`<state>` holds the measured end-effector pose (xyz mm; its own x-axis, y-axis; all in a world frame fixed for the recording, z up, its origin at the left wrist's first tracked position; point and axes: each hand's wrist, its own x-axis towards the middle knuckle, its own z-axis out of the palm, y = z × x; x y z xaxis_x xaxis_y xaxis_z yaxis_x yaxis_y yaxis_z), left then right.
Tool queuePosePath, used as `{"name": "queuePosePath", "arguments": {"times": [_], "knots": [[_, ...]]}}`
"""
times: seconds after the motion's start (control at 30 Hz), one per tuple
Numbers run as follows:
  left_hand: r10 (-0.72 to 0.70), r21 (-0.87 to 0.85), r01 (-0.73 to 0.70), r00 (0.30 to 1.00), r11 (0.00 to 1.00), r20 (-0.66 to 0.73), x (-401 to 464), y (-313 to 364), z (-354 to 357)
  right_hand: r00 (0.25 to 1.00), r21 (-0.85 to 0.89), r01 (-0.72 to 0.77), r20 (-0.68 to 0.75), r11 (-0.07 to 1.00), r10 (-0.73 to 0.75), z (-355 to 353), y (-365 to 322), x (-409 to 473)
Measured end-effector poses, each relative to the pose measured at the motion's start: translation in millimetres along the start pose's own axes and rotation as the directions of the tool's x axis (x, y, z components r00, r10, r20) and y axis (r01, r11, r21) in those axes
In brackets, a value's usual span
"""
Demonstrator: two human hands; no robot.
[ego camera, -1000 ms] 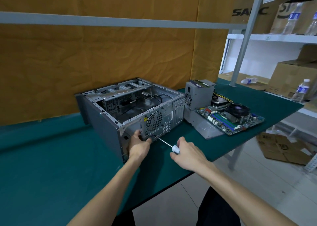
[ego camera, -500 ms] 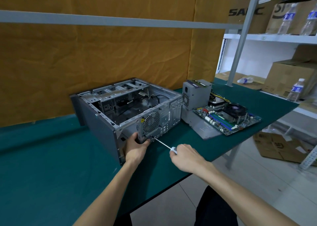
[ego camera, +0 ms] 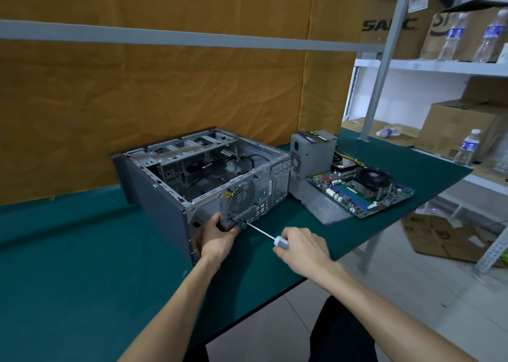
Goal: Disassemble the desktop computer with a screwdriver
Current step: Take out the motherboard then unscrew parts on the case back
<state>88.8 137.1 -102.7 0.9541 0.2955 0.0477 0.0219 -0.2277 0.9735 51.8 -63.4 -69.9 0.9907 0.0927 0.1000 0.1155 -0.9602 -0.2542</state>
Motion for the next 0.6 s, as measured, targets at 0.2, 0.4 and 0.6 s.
{"name": "queuePosePath", "arguments": {"times": [0.2,0.4,0.6], "knots": [[-0.047,-0.009,0.047,0.999,0.999,-0.015,3,0,9,0.982,0.232,-0.150,-0.079,0.961,0.172,-12,37,4],[0.012,0.205,0.022,0.986,0.978,-0.163,6,-8,20,0.921,0.361,-0.330,-0.081,0.872,0.382,-25,94,79],[0.075,0.282,-0.009,0.971,0.959,-0.225,8,-15,19,0.920,0.226,-0.364,-0.066,0.904,0.387,-9,127,143]]}}
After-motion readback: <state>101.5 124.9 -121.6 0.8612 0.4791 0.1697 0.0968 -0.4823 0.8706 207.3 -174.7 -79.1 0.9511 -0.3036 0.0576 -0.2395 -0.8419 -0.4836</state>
